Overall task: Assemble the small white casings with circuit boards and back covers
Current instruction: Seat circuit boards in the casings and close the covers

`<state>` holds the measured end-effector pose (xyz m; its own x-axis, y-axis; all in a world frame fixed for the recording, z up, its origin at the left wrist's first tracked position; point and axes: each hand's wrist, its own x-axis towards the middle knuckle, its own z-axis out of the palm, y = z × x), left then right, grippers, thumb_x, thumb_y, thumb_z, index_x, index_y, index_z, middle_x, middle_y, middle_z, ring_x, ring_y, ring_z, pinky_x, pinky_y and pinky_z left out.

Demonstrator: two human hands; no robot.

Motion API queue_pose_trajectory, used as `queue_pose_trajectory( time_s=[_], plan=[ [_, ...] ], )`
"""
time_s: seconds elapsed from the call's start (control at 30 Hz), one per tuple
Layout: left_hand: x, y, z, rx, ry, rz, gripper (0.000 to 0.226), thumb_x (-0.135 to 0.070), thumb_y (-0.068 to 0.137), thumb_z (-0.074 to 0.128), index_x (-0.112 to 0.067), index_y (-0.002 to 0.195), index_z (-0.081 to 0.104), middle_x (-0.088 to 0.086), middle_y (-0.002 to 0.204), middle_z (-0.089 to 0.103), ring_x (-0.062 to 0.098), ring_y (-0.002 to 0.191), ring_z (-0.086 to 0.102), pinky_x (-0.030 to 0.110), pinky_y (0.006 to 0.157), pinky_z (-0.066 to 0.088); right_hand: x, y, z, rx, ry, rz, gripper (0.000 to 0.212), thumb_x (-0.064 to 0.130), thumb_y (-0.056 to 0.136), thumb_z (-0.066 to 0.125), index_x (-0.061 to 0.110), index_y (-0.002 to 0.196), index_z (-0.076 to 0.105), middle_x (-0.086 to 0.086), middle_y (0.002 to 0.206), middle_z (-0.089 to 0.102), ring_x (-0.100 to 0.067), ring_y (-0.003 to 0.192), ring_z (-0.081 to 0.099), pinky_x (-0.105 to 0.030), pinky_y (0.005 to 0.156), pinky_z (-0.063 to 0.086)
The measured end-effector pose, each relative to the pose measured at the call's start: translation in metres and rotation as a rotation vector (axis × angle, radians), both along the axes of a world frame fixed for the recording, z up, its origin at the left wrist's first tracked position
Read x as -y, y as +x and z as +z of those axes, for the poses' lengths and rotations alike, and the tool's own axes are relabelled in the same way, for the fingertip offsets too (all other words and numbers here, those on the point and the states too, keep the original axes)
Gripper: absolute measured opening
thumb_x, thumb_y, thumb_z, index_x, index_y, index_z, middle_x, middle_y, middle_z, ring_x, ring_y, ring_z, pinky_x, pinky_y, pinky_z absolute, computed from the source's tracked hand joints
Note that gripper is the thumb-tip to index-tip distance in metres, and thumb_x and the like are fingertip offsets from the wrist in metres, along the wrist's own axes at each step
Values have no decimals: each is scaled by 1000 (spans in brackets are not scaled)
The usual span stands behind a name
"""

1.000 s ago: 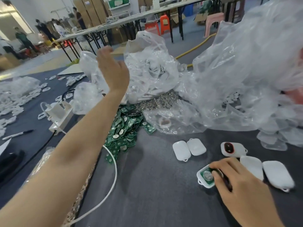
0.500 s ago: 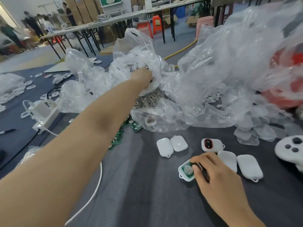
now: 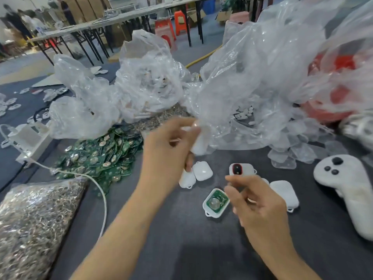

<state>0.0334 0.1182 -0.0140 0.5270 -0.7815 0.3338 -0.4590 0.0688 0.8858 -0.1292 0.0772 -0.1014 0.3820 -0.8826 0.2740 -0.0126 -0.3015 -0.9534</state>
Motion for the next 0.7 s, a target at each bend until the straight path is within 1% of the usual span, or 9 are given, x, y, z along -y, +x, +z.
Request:
queue_pose_trajectory(
  time_s=[0.07, 0.13, 0.23, 0.33, 0.4, 0.47, 0.57, 0.63, 0.7],
  plan=[
    [-15, -36, -30, -71, 114, -136, 32, -7, 92, 61, -36, 103, 67, 2, 51, 61, 7, 43, 57, 11, 51, 43, -1, -1, 6, 125, 144, 73, 9, 26, 81, 68, 33, 86, 67, 9, 61, 61, -7, 45, 51, -19, 47, 42],
    [-18, -48, -48, -182, 136, -168, 40, 1, 92, 58, -34, 111, 64, 1, 53, 62, 7, 48, 59, 12, 55, 46, -3, -4, 11, 180, 178, 112, 18, 8, 87, 67, 26, 92, 67, 3, 66, 64, -12, 45, 54, -22, 43, 45],
    [-21, -48, -57, -309, 62, -165, 38, 1, 93, 56, -31, 112, 66, -1, 52, 61, 9, 42, 56, 15, 50, 47, -6, -6, 13, 240, 201, 119, 30, -3, 87, 60, 20, 105, 64, -5, 76, 66, -16, 51, 59, -23, 45, 49],
    [-23, -47, -66, -353, 11, -157, 39, -1, 93, 57, -35, 107, 69, -4, 59, 64, 9, 44, 56, 16, 49, 48, -9, -6, 11, 231, 180, 142, 37, -5, 87, 60, 28, 104, 65, -8, 77, 67, -16, 56, 60, -22, 50, 50],
    [-22, -44, -70, -388, 16, -164, 40, 0, 93, 56, -36, 104, 70, -5, 62, 65, 9, 44, 55, 18, 48, 49, -9, -6, 9, 211, 182, 156, 41, -4, 88, 59, 33, 104, 65, -8, 77, 67, -16, 57, 61, -22, 50, 49],
    [-21, -41, -73, -404, 31, -190, 37, 0, 94, 55, -31, 106, 69, -4, 58, 64, 9, 43, 54, 18, 48, 48, -10, -5, 7, 207, 192, 172, 39, -1, 89, 58, 32, 108, 65, -8, 75, 66, -18, 55, 60, -22, 48, 49],
    [-21, -39, -77, -452, 21, -230, 31, -3, 94, 55, -26, 109, 68, -4, 58, 64, 8, 42, 54, 17, 46, 48, -9, -6, 7, 188, 146, 163, 30, 8, 91, 57, 31, 106, 67, -7, 76, 66, -21, 52, 59, -21, 48, 49],
    [-21, -39, -79, -503, 19, -262, 28, -9, 92, 57, -28, 106, 71, -4, 58, 63, 8, 41, 53, 18, 45, 48, -5, -8, 9, 172, 87, 154, 20, 20, 88, 59, 33, 101, 68, -5, 78, 66, -19, 52, 60, -21, 48, 50],
    [-21, -39, -80, -563, 28, -287, 26, -11, 92, 58, -29, 102, 74, -4, 59, 62, 7, 41, 51, 18, 45, 47, -1, -10, 10, 142, 27, 139, 15, 24, 86, 61, 32, 96, 69, -2, 82, 67, -17, 54, 61, -22, 50, 51]
  ],
)
